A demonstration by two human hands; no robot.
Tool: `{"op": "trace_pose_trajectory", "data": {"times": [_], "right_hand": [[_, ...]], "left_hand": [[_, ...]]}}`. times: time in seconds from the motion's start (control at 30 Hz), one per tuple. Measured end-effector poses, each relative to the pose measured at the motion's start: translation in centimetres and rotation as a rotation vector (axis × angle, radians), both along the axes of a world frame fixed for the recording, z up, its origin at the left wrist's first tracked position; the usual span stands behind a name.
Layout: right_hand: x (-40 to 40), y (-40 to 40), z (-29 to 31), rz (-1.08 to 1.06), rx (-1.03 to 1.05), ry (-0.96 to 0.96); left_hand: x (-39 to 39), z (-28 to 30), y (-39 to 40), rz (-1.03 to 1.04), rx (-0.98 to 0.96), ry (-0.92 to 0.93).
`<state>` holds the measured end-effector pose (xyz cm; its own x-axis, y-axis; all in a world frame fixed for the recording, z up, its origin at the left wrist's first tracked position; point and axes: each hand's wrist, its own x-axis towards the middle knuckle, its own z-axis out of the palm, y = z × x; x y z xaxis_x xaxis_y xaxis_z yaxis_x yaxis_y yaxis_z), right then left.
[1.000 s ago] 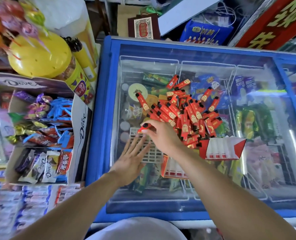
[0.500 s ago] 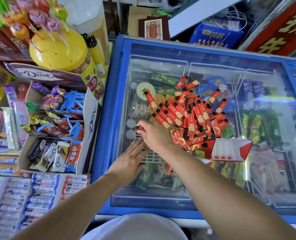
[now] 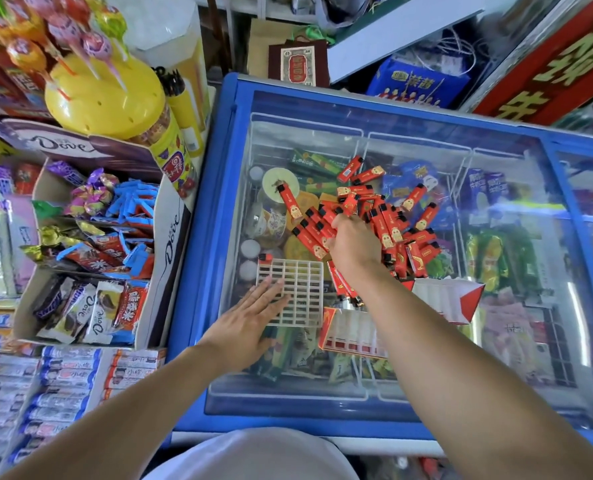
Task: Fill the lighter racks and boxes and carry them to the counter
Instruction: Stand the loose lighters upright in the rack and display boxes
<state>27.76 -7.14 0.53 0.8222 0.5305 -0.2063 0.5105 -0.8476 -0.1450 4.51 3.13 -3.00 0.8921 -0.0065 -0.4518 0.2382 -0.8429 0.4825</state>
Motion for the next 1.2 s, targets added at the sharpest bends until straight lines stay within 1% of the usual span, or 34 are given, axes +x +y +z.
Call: {"op": "trace_pose_trajectory", "data": {"times": [0.13,0.27,0.3,0.37,0.47,0.57,0.67,0.87,0.93,1.0,1.07,1.13,1.2], "right_hand": [[0.2,0.8,0.0,0.022,-0.065,0.053],[0.3,0.7,0.2,0.003,-0.046,0.105],[0.1,0.6,0.3,0.010,-0.023,0.105],[-0.5,0.6,0.7,0.034,0.096,0.142],[-2.4,1.0,1.6,0.148,0.277,0.333],[-4.3,1.3,0.9,0.260,0.313,0.395],[-5.0,1.5,-0.1,0.254,0.291,0.369],[-5.9,1.7,0.3,0.430,0.165,0.192],[-6.4,1.7,0.3,0.410,0.153,0.158],[-6.6,1.6,0.2,0.365,0.181,0.178],[-6.1,0.7,0.6,0.295,0.271,0.219],[-4.4,-0.8,1.5,0.160,0.378,0.193],[-1.4,-3.1,2.1,-0.031,0.424,0.101]], "left_hand": [[0.0,0.2,0.3,-0.004,-0.044,0.023],[-0.1,-0.2,0.1,-0.023,-0.047,0.054],[-0.1,-0.2,0.0,-0.033,-0.042,0.063],[0.0,-0.1,-0.1,-0.047,-0.031,0.067],[0.1,0.0,-0.3,-0.050,-0.020,0.077],[0.1,0.1,-0.4,-0.057,0.001,0.083],[0.2,0.1,-0.3,-0.067,0.011,0.091],[0.3,-0.3,-0.3,-0.077,0.018,0.096],[0.4,-0.5,-0.3,-0.074,0.017,0.095],[0.3,-0.7,-0.3,-0.068,0.002,0.083],[0.1,-1.0,-0.2,-0.059,0.009,0.041],[-0.1,-1.2,0.0,-0.052,0.052,-0.008],[-0.4,-1.4,0.4,-0.010,0.072,-0.032]]}}
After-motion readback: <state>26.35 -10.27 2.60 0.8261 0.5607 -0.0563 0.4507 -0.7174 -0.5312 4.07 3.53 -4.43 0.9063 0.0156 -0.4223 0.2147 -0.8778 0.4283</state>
